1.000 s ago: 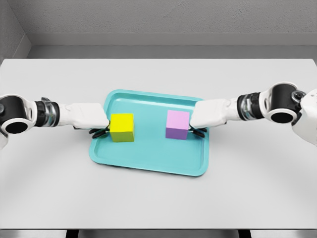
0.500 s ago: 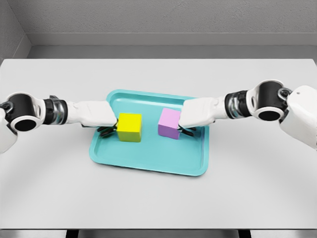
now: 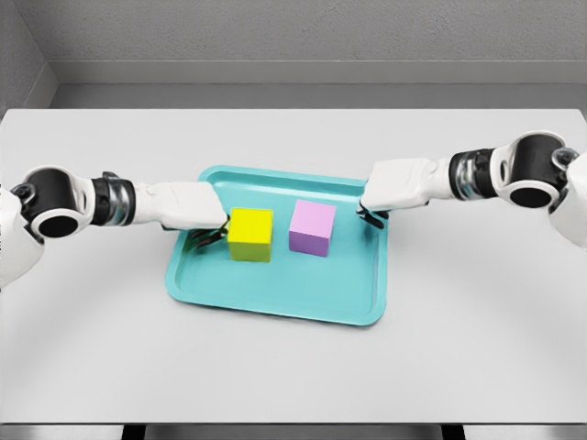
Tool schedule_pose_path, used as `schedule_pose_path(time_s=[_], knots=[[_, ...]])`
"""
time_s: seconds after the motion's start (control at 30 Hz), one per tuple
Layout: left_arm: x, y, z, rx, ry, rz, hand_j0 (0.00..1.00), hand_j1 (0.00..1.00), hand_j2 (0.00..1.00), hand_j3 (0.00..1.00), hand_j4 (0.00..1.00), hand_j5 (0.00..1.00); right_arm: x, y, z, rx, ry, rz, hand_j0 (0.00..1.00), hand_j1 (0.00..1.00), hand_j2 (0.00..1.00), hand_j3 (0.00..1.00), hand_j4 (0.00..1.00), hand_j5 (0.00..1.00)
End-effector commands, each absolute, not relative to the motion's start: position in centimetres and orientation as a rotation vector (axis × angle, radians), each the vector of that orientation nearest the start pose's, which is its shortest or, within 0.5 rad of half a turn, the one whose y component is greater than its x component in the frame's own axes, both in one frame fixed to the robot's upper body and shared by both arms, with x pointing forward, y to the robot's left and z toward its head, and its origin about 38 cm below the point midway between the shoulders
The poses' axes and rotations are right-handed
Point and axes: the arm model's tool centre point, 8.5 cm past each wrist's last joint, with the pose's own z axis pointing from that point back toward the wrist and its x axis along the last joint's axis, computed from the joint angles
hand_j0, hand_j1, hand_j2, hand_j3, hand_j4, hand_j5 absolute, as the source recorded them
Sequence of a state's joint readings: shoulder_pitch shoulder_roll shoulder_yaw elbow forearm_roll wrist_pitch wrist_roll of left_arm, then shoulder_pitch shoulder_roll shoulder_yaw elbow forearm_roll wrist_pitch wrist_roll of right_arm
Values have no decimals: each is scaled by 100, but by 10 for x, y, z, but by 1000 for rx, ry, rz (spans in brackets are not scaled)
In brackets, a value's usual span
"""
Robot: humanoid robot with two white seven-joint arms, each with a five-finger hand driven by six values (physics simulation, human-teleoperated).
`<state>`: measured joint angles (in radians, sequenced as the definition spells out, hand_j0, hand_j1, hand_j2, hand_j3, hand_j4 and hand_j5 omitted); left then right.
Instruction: Push two cubes
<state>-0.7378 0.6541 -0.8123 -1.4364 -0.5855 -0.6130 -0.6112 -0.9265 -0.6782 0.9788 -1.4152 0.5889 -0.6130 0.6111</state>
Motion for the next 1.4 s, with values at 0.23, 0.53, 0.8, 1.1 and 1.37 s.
schedule_pose_path(time_s=[0.23, 0.53, 0.8, 1.1, 1.37], knots=[[440, 208, 170, -389, 1643, 3108, 3, 3, 3, 3, 3, 3, 466, -189, 191, 458, 1424, -3105, 28, 28, 28, 28, 28, 28], [445, 204, 172, -388, 1667, 3105, 3, 3, 3, 3, 3, 3, 461, -162, 188, 395, 1430, -3061, 28, 28, 28, 28, 28, 28], [445, 196, 172, -371, 1682, 3086, 3, 3, 3, 3, 3, 3, 463, -150, 194, 395, 1443, -3033, 28, 28, 28, 28, 28, 28], [456, 210, 178, -432, 1718, 3107, 3, 3, 3, 3, 3, 3, 472, -181, 207, 498, 1474, -3060, 62, 62, 62, 62, 62, 62], [430, 235, 204, -443, 1679, 3067, 4, 4, 4, 4, 4, 4, 480, -236, 233, 683, 1507, -3096, 95, 95, 95, 95, 95, 95]])
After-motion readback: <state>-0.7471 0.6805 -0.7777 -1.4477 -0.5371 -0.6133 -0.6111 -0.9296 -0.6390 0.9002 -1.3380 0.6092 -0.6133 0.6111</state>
